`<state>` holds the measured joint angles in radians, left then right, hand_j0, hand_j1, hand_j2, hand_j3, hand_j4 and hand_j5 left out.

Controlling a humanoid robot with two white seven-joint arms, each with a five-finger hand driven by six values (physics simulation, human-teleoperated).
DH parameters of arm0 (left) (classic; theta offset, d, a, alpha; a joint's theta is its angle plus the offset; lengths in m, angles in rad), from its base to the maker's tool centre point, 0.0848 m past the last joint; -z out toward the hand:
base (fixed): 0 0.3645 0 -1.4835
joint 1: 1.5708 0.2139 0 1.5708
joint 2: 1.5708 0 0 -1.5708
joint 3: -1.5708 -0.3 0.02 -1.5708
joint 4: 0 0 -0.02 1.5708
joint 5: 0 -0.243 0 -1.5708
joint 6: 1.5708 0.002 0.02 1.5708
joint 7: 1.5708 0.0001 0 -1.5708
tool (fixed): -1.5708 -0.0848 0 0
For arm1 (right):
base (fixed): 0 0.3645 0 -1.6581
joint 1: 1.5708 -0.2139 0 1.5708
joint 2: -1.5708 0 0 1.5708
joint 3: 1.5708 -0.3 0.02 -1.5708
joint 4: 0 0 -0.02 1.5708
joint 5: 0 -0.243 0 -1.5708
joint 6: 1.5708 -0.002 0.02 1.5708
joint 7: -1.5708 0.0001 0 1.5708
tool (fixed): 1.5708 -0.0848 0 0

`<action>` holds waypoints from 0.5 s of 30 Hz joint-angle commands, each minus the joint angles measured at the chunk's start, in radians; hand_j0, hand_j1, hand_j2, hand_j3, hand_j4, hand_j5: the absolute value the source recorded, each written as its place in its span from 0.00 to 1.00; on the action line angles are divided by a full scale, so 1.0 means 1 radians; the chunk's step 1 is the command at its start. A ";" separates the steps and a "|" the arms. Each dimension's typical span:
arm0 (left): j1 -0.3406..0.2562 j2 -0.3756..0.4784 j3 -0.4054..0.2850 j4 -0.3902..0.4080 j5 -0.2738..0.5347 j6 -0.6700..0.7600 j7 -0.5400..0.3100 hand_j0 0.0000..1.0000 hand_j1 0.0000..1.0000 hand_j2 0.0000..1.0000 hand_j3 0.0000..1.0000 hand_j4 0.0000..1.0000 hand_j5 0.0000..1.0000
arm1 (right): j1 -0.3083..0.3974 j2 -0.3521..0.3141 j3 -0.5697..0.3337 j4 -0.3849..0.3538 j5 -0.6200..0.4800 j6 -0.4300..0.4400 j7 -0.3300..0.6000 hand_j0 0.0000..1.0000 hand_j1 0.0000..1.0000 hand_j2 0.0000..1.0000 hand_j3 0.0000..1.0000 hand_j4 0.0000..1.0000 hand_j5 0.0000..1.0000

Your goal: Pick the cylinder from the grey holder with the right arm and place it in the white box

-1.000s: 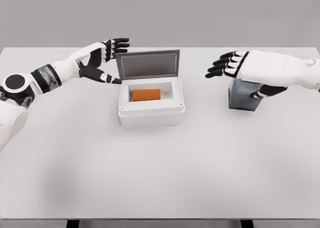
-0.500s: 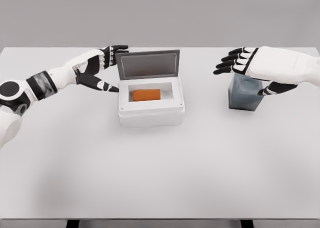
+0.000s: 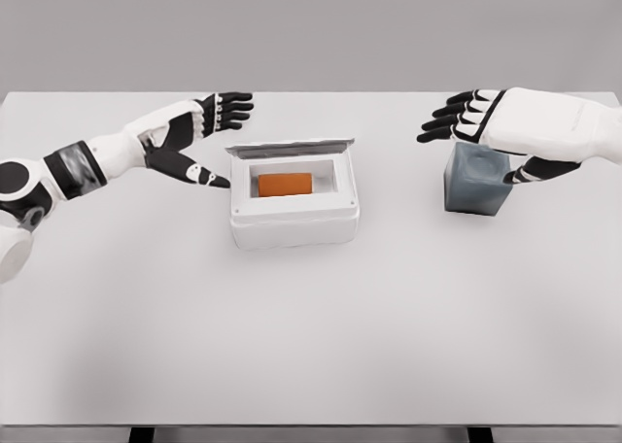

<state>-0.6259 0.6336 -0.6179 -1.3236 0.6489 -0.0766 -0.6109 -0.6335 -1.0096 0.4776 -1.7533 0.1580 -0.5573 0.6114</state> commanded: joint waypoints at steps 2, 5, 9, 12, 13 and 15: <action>0.006 0.083 0.003 -0.061 0.029 0.000 0.000 1.00 1.00 1.00 1.00 1.00 1.00 | -0.002 0.000 -0.001 0.000 -0.006 0.007 -0.001 1.00 1.00 1.00 1.00 1.00 1.00; 0.032 0.193 0.001 -0.118 0.092 -0.057 0.000 1.00 1.00 1.00 1.00 1.00 1.00 | -0.003 0.000 -0.001 0.000 -0.006 0.007 -0.001 1.00 1.00 1.00 1.00 1.00 1.00; 0.067 0.299 0.006 -0.186 0.123 -0.167 0.000 1.00 1.00 1.00 1.00 1.00 1.00 | 0.000 0.011 -0.001 0.000 -0.008 0.008 -0.001 1.00 1.00 1.00 1.00 1.00 1.00; 0.098 0.377 0.007 -0.206 0.115 -0.351 0.000 1.00 1.00 1.00 1.00 1.00 1.00 | 0.000 0.012 -0.002 0.000 -0.006 0.007 -0.001 1.00 1.00 1.00 1.00 1.00 1.00; 0.112 0.396 0.006 -0.206 0.110 -0.414 0.000 1.00 1.00 1.00 1.00 1.00 1.00 | -0.002 0.011 -0.002 0.000 -0.008 0.007 -0.001 1.00 1.00 1.00 1.00 1.00 1.00; 0.153 0.410 0.007 -0.203 0.077 -0.453 0.000 1.00 1.00 1.00 1.00 1.00 1.00 | -0.005 0.006 -0.004 0.000 -0.008 0.005 -0.001 1.00 1.00 1.00 1.00 1.00 1.00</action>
<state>-0.4710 1.0076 -0.6118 -1.5203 0.7377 -0.4496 -0.6110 -0.6381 -1.0004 0.4754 -1.7533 0.1552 -0.5538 0.6114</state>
